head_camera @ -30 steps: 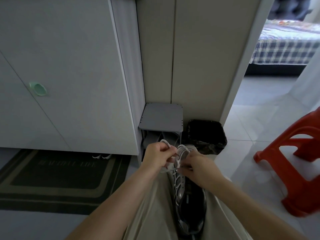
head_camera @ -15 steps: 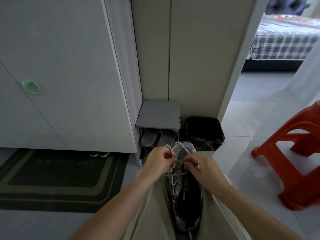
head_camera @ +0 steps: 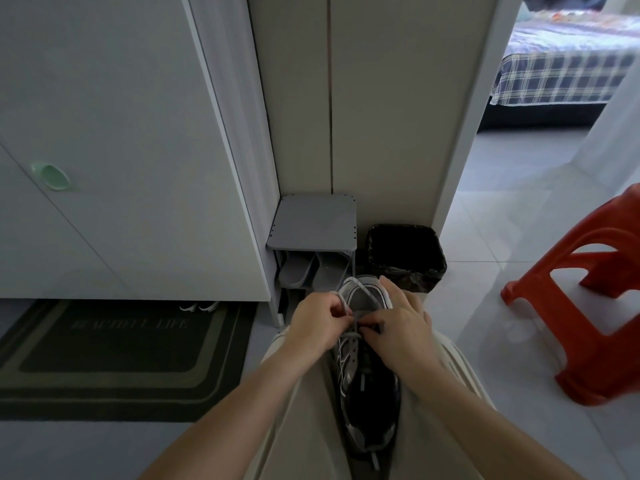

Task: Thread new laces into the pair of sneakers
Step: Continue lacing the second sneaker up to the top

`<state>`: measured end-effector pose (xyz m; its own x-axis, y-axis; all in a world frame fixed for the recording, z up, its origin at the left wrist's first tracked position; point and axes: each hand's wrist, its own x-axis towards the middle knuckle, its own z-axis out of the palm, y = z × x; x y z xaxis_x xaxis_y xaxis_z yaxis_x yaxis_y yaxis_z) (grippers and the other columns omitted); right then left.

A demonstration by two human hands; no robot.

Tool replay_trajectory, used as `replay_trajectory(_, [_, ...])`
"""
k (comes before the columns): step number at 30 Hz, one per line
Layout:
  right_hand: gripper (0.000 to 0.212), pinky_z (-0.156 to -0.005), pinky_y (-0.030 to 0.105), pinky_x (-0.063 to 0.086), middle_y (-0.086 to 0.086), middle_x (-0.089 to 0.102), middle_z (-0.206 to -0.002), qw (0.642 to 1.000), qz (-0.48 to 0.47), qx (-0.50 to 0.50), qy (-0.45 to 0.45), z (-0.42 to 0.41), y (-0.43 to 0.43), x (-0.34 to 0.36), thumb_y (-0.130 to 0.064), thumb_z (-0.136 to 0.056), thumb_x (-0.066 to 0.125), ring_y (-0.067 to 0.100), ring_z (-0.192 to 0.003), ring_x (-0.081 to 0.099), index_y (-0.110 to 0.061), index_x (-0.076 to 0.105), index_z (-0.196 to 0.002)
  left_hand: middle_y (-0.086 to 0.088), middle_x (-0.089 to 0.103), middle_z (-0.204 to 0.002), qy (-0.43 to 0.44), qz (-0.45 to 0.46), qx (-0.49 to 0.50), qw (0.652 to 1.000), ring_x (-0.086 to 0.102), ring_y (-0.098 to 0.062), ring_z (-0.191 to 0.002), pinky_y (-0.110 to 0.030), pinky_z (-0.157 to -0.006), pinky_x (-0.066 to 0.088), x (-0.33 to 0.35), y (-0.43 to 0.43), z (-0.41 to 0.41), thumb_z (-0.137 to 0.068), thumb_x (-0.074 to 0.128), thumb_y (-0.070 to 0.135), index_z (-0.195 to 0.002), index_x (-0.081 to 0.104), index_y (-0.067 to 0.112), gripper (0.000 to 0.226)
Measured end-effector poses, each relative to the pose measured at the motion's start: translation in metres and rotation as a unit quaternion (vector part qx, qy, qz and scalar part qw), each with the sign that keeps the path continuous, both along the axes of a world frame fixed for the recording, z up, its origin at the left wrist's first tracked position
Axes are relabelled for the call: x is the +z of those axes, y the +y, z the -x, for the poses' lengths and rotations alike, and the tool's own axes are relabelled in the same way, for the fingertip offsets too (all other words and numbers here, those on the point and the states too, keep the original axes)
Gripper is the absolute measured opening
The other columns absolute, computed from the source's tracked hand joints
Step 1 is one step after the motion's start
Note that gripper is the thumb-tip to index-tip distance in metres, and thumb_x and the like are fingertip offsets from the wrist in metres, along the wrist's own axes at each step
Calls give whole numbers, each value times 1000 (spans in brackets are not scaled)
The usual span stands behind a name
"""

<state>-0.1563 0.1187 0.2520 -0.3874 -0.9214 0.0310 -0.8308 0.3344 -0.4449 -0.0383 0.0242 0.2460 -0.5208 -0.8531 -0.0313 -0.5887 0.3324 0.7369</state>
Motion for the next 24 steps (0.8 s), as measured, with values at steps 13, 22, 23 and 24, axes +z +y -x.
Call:
replay_trajectory(13, [15, -110, 36, 17, -16, 13, -156, 970, -8, -152, -190, -17, -6, -5, -39, -81, 67, 16, -137, 20, -47, 69, -94, -4, 69, -68, -9, -32, 38, 999, 66, -4, -58, -25, -62, 55, -1, -2, 3, -91, 60, 21, -75, 66, 4, 24])
replay_trajectory(22, [11, -108, 38, 15, -14, 20, -154, 969, 87, -179, -148, -33, -2, -21, -35, -83, 67, 15, -136, 19, -41, 73, -91, 6, 64, -63, 27, -22, 47, 998, 66, -15, -64, -36, -67, 57, -5, -1, 4, -76, 77, 26, -61, 58, 24, 24])
replay_trajectory(23, [11, -108, 38, 15, -14, 20, -154, 969, 89, -178, -146, -34, -2, -22, -35, -83, 67, 15, -136, 19, -40, 73, -91, 7, 63, -64, 24, -28, 52, 998, 66, -16, -65, -37, -67, 57, -5, -1, 4, -76, 77, 27, -61, 57, 24, 25])
replay_trajectory(24, [12, -109, 38, 14, -14, 21, -154, 970, 90, -176, -144, -34, -2, -23, -35, -83, 67, 14, -136, 19, -40, 73, -92, 6, 63, -65, 26, -41, 59, 997, 66, -17, -66, -38, -68, 57, -6, -1, 5, -76, 77, 27, -61, 55, 24, 27])
